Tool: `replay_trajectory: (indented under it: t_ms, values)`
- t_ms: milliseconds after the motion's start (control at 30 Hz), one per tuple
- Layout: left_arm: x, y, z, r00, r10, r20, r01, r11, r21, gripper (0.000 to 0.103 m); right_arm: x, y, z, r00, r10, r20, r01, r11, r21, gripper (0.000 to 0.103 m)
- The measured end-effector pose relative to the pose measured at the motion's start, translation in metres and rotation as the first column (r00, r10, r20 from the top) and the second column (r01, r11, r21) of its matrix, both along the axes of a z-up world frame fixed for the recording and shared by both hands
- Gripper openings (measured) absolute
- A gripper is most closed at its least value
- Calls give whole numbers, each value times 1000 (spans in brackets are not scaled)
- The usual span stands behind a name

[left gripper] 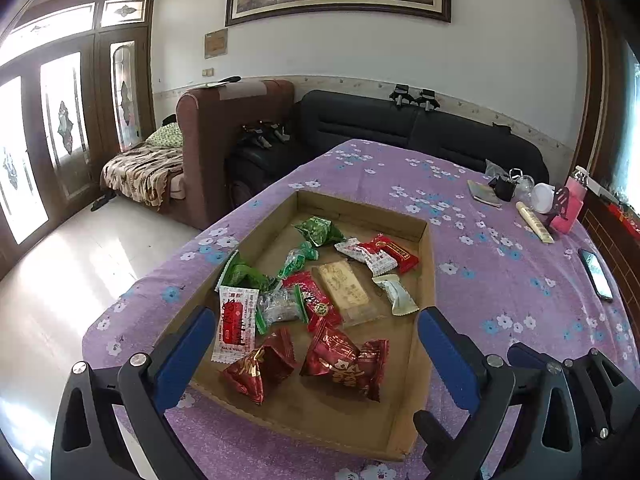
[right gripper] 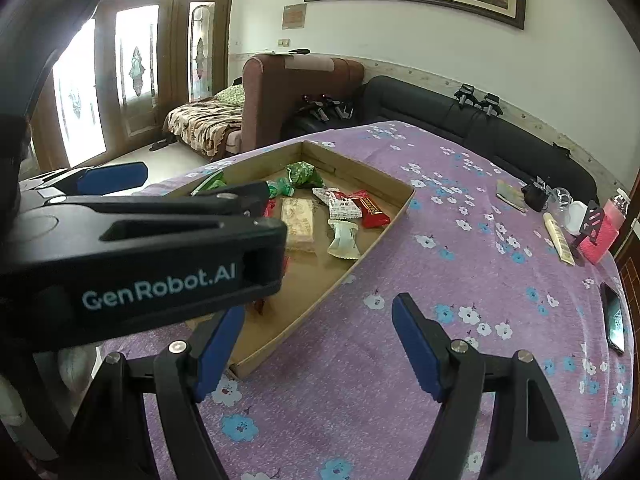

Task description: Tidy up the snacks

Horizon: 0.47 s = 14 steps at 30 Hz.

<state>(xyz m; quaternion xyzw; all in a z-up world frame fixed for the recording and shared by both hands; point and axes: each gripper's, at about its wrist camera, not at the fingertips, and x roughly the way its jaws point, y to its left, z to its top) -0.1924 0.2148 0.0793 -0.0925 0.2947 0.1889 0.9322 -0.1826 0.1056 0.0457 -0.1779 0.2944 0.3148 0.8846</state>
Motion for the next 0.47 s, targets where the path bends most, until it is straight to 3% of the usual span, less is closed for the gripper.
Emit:
replay_trajectory:
  t_ms: [467]
  values:
    - [5, -19, 6, 999, -45, -18, 45, 999, 8, 102, 7, -18, 1, 999, -25, -25, 26, 999, 47, 76]
